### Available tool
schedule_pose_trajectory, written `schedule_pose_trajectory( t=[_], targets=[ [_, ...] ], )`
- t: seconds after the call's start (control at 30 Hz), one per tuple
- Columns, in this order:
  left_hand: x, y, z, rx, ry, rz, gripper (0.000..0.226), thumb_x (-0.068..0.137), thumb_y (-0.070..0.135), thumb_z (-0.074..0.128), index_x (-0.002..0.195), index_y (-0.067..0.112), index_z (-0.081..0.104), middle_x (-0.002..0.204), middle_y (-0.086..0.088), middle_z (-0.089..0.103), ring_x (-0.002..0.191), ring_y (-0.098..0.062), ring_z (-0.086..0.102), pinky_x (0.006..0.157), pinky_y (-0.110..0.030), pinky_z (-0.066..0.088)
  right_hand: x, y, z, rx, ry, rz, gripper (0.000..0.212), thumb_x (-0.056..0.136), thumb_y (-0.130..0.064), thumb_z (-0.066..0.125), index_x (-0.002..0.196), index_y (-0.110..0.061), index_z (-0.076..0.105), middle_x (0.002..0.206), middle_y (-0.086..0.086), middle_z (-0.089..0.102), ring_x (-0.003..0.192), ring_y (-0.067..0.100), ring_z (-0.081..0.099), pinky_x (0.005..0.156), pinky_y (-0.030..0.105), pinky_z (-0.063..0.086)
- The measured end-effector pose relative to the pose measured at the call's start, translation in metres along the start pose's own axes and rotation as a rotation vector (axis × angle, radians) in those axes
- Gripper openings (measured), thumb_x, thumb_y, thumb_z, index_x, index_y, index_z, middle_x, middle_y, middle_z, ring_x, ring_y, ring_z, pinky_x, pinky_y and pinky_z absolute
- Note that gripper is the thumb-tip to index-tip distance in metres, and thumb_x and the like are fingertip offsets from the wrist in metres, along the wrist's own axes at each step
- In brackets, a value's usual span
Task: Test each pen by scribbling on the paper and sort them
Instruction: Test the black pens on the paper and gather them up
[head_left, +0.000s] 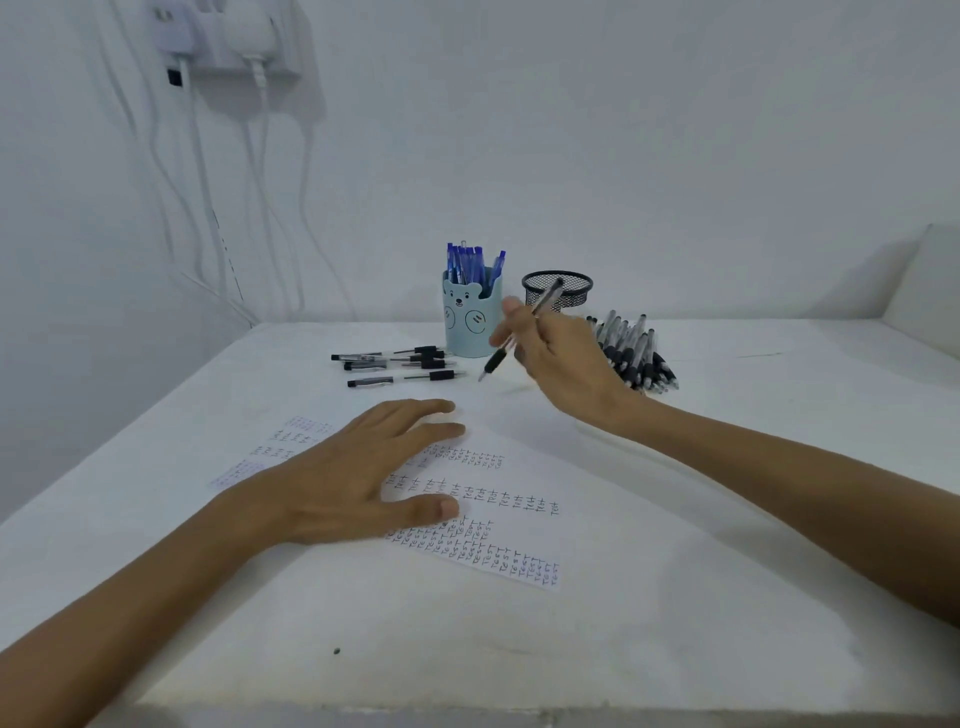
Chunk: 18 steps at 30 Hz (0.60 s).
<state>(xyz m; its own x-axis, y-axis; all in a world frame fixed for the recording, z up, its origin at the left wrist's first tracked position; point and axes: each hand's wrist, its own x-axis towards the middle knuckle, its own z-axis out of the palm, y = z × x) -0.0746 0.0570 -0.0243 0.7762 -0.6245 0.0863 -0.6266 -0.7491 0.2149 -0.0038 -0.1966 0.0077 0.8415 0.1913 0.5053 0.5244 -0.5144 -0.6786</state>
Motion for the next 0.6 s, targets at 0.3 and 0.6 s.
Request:
schedule_pose_trajectory(
  t=[0.3, 0.6],
  targets=[
    [0.000, -0.001, 0.001, -0.026, -0.023, -0.004, 0.085, 0.084, 0.090, 0.043, 0.156, 0.049, 0.025, 0.163, 0.031, 0.014, 0.151, 0.008, 0.009, 0.126, -0.034, 0.024, -0.028, 0.014, -0.007, 0.445, -0.211, 0.364, 0.037, 0.106, -0.033, 0.050, 0.087, -0.004, 0.061, 0.063, 0.014, 0.063, 0.048, 0.024, 0.049, 0.041, 0.023, 0.032],
    [0.001, -0.002, 0.001, -0.017, -0.033, -0.008, 0.084, 0.084, 0.089, 0.043, 0.156, 0.051, 0.023, 0.163, 0.031, 0.012, 0.150, 0.010, 0.007, 0.125, -0.030, 0.022, -0.047, 0.008, -0.008, 0.309, -0.371, 0.260, 0.017, 0.092, -0.014, 0.069, 0.089, 0.002, 0.069, 0.065, 0.008, 0.065, 0.057, 0.015, 0.050, 0.054, 0.026, 0.042]
  ],
)
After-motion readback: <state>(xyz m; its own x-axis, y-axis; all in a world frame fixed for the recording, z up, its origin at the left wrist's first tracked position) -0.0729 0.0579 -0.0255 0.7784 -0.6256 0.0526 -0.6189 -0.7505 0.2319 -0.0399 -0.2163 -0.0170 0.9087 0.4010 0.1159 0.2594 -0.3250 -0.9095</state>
